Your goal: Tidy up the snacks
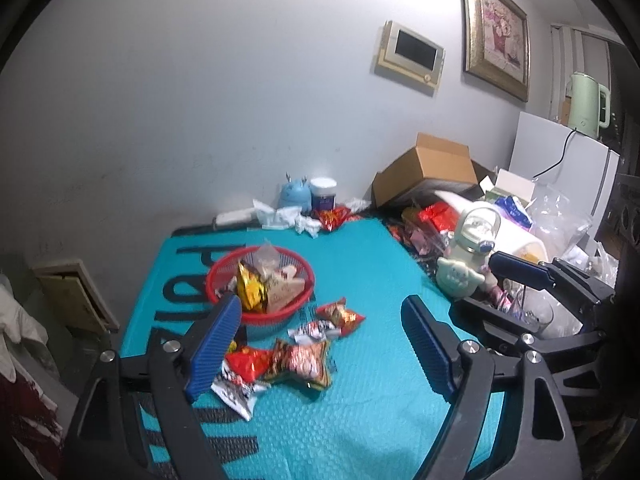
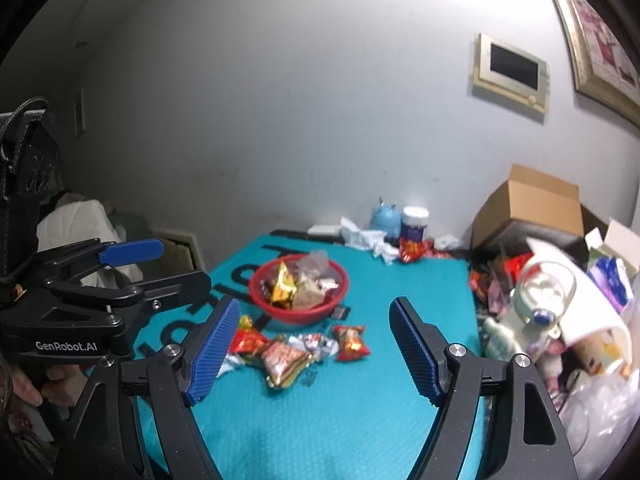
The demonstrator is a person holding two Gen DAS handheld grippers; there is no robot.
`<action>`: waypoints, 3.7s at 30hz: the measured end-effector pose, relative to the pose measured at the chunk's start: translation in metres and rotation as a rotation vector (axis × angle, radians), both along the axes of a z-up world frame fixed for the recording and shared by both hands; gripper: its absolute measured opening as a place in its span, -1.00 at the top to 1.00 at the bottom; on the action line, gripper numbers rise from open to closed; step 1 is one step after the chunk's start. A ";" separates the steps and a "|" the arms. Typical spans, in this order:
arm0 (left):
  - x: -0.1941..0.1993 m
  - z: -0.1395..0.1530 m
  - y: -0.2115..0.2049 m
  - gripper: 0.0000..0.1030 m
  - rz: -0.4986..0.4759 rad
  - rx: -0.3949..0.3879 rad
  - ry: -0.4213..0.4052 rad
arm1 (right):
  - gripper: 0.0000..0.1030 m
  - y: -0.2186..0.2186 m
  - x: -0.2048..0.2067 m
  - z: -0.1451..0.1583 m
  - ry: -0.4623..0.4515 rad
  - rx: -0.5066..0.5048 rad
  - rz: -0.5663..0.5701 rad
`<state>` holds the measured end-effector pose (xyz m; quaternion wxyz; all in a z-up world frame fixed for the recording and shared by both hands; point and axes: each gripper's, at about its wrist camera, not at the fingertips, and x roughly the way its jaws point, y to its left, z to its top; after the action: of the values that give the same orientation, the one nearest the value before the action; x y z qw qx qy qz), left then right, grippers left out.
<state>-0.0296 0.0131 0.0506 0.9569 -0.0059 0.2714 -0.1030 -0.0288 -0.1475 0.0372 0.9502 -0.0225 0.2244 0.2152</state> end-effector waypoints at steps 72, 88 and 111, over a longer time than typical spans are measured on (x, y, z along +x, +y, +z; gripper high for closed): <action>0.113 -0.183 0.080 -0.59 -0.068 -0.020 0.449 | -0.26 0.105 0.139 -0.169 0.355 -0.302 0.346; 0.082 -0.183 0.054 -0.05 -0.087 0.005 0.441 | 0.06 0.080 0.113 -0.166 0.414 -0.245 0.280; 0.036 -0.183 -0.009 -0.05 -0.219 0.005 0.481 | 0.13 0.013 0.042 -0.163 0.509 -0.166 0.147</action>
<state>0.0068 0.0039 -0.1320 0.8481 0.0014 0.4902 -0.2012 0.0137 -0.1350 -0.1258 0.8399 -0.0620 0.4704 0.2633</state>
